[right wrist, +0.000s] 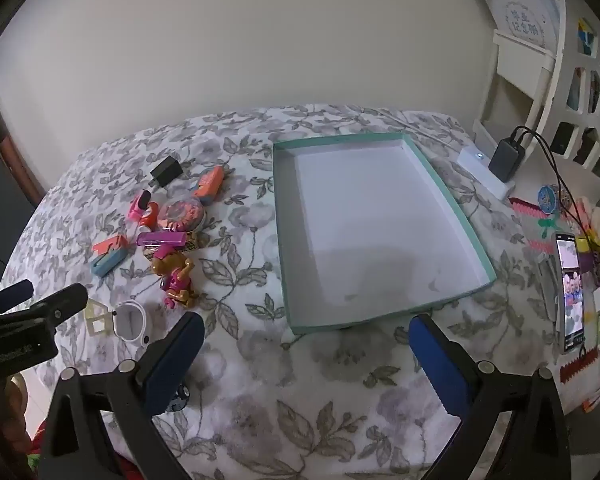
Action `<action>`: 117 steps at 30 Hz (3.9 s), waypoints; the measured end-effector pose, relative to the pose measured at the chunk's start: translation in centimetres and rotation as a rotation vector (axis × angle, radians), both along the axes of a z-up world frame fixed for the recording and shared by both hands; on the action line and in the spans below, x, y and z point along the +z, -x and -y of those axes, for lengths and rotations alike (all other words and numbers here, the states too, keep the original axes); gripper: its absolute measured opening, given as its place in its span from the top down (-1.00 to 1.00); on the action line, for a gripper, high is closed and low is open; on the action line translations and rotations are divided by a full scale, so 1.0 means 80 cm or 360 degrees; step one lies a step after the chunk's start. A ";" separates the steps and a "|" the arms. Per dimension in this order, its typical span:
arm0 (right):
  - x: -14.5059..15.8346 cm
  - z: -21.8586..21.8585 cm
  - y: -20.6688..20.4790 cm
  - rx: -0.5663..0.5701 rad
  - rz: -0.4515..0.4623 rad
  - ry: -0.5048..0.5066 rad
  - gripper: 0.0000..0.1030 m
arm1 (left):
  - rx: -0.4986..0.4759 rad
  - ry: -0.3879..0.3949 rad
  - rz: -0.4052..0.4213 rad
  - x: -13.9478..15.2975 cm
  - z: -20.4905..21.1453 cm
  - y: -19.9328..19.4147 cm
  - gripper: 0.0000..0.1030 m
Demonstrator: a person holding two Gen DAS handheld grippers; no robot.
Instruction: Organize rigid objects
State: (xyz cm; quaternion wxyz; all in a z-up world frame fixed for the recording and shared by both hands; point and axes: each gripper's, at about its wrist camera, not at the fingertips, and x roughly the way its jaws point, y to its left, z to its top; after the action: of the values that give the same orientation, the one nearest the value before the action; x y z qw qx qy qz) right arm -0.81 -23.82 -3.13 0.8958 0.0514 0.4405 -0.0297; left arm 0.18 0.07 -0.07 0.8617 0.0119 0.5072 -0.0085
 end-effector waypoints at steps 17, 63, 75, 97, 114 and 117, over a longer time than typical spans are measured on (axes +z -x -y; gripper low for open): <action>-0.004 0.001 0.000 0.0009 -0.0012 0.0005 -1.00 | 0.0023 -0.0012 0.0063 0.006 -0.002 0.004 -1.00; -0.009 -0.007 -0.006 0.0035 -0.0071 0.0031 -1.00 | 0.0065 0.0034 0.0028 -0.001 -0.011 0.004 -1.00; -0.034 -0.086 -0.042 0.0368 -0.0234 -0.0101 -1.00 | 0.0497 0.0143 -0.0278 -0.067 -0.112 -0.030 -1.00; -0.151 -0.185 -0.063 0.0641 -0.0680 0.0110 -0.71 | 0.0382 0.0147 -0.0427 -0.140 -0.075 -0.090 -0.88; -0.135 -0.163 -0.065 0.0608 -0.0677 0.0079 0.32 | 0.0279 0.0318 -0.0395 -0.146 -0.049 -0.117 -0.13; -0.133 -0.157 -0.067 0.0605 -0.0678 0.0062 0.32 | 0.0285 0.0340 -0.0398 -0.143 -0.050 -0.115 -0.12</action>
State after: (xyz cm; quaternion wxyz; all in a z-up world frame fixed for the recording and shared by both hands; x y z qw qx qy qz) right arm 4.57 -11.23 -13.76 0.7733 -0.0567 0.6199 0.1200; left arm 9.37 4.08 -11.52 0.7856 -0.1261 0.6056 0.0129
